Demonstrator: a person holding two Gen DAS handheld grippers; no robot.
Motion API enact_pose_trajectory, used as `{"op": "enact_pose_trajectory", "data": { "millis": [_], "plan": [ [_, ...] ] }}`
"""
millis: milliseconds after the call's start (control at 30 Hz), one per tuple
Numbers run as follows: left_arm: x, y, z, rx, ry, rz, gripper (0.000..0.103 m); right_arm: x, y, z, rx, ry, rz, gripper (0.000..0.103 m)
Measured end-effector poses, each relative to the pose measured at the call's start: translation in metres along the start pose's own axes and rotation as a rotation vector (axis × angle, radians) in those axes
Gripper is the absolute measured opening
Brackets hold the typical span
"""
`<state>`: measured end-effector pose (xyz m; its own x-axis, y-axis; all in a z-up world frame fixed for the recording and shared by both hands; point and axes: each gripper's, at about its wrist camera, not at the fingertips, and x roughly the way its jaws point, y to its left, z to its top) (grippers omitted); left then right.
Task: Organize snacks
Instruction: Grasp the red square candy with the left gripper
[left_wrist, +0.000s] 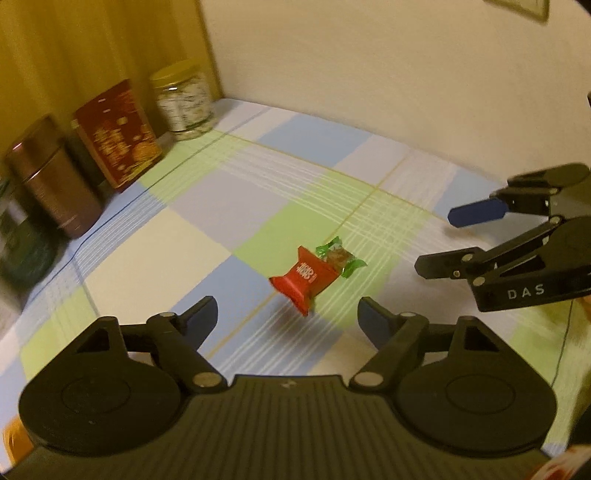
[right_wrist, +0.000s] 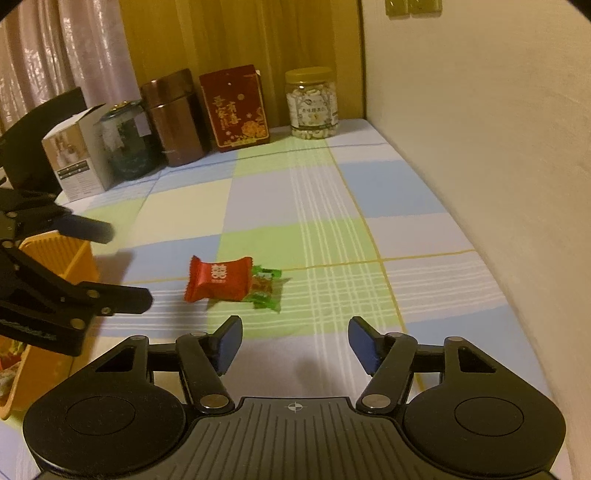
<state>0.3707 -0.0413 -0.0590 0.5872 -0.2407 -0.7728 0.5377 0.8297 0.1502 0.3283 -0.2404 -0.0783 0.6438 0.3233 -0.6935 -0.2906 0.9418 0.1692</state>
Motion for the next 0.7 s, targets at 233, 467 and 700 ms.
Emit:
{"op": "enact_pose_trajectory", "data": {
  "millis": [233,467,700],
  "plan": [
    [0.039,-0.007,0.01,0.096,0.035,-0.068,0.068,0.01,-0.014,-0.004,0.055,0.014,-0.01,0.064],
    [0.067,-0.006,0.015,0.116,0.04,-0.116,0.061,0.017,-0.023,-0.009,0.083,0.027,-0.025,0.064],
    [0.088,-0.008,0.02,0.157,0.094,-0.136,0.038,0.022,-0.027,-0.01,0.105,0.028,-0.033,0.064]
  ]
}}
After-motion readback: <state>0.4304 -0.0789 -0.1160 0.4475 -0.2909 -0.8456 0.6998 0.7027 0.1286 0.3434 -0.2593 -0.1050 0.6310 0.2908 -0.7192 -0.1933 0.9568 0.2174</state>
